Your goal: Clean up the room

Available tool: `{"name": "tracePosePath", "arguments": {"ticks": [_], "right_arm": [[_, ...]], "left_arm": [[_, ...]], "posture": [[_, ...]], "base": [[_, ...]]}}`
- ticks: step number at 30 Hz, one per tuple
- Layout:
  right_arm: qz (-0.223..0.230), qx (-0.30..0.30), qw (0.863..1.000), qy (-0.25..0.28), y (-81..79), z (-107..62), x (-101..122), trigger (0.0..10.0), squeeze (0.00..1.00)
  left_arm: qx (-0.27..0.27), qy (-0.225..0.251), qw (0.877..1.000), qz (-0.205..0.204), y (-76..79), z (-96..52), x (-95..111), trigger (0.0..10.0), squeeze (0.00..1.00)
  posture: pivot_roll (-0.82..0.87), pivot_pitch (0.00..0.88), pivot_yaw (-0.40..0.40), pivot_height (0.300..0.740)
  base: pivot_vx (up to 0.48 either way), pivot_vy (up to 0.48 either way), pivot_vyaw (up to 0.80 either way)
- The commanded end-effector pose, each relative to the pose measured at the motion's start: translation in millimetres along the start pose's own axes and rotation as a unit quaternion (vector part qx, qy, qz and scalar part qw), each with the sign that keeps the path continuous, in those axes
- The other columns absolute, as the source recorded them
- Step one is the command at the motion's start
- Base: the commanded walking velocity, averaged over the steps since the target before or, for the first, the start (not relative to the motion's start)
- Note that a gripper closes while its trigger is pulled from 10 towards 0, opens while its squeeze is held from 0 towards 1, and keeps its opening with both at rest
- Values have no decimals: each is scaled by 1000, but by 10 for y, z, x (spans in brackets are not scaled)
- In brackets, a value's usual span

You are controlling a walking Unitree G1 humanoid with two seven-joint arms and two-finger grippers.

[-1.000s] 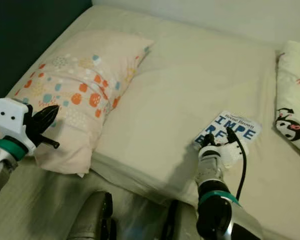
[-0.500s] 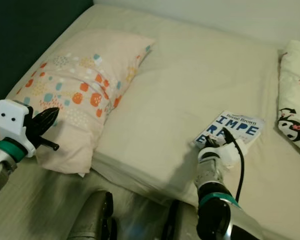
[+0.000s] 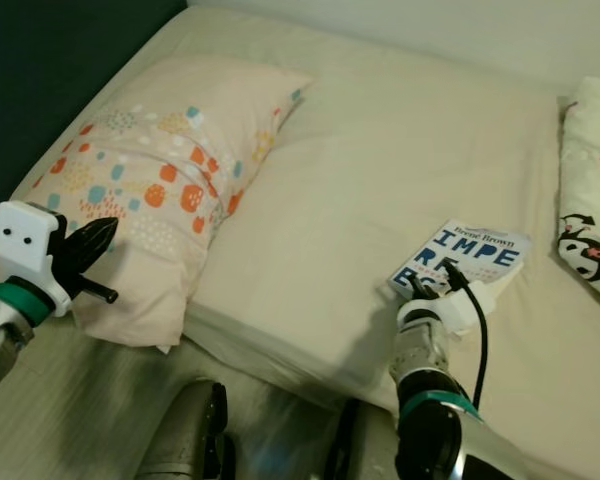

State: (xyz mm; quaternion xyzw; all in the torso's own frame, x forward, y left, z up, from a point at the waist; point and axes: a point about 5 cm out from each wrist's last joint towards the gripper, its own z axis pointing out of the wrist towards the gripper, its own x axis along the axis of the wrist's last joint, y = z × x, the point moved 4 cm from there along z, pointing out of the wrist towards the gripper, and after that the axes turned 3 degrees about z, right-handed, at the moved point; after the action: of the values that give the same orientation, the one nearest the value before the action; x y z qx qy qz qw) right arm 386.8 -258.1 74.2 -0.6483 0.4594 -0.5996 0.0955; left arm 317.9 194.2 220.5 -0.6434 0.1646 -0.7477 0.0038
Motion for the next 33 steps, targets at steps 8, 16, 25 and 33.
{"name": "tracePosePath", "arguments": {"ticks": [8,16,25,33], "right_arm": [[-49,34,998,7,95,-24,24,0,0],[-83,73,994,5,156,-76,-17,0,0],[-180,198,962,-54,161,-426,-531,0,0],[-226,324,907,-145,32,-809,-931,0,0]], "left_arm": [[-4,-14,1000,-5,98,36,-184,10000,0],[-5,-20,1000,-11,196,41,-315,10000,0],[1,-38,999,-29,363,-57,-524,10000,0],[1,-35,999,-34,428,-53,-545,10000,0]], "posture": [[235,165,38,615],[184,127,5,615],[141,80,-20,615],[136,72,-26,615]], "base": [[0,0,0],[0,0,0],[0,0,0],[0,0,0]]}}
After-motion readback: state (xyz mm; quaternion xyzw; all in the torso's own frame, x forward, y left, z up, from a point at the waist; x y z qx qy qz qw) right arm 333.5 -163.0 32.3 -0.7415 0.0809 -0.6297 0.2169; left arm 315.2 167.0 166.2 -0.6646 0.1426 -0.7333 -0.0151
